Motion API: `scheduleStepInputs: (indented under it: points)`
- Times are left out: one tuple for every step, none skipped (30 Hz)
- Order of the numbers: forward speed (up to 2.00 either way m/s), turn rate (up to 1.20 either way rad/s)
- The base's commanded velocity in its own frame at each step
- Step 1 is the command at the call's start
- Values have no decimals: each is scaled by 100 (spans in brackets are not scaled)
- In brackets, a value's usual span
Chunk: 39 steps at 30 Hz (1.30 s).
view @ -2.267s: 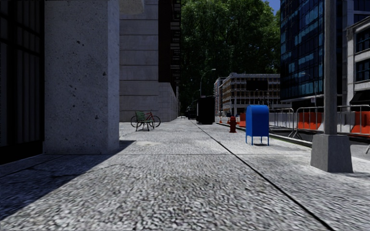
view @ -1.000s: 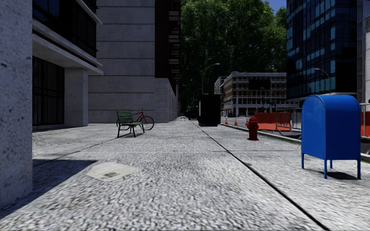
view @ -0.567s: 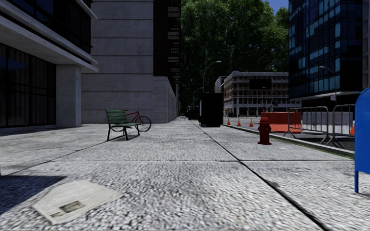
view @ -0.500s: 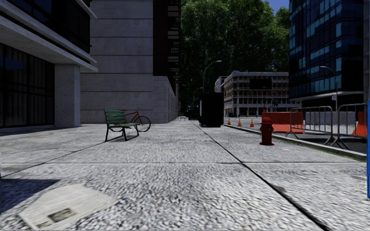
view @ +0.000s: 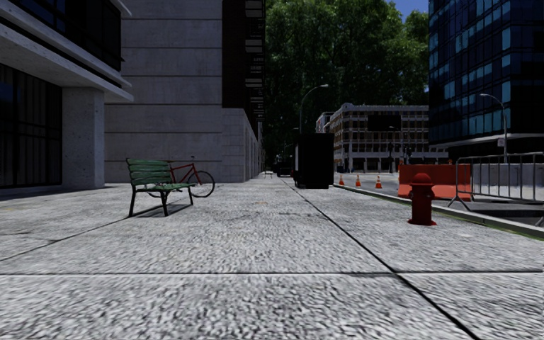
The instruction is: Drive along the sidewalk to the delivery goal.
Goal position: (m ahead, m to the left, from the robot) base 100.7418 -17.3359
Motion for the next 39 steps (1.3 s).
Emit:
scheduleStepInputs:
  points:
    - [200,0]
    - [200,0]
    - [200,0]
    - [200,0]
    - [200,0]
    - [200,0]
    - [200,0]
    - [200,0]
    - [200,0]
    - [200,0]
    - [200,0]
    - [200,0]
    - [200,0]
    - [200,0]
    - [200,0]
    - [200,0]
    - [200,0]
    - [200,0]
    - [200,0]
    - [200,0]
    - [200,0]
    - [200,0]
    - [200,0]
    - [200,0]
    - [200,0]
    - [200,0]
    - [200,0]
    - [200,0]
    - [200,0]
    - [200,0]
    - [200,0]
    - [200,0]
    - [200,0]
    - [200,0]
    - [200,0]
    - [200,0]
    - [200,0]
    - [200,0]
    - [200,0]
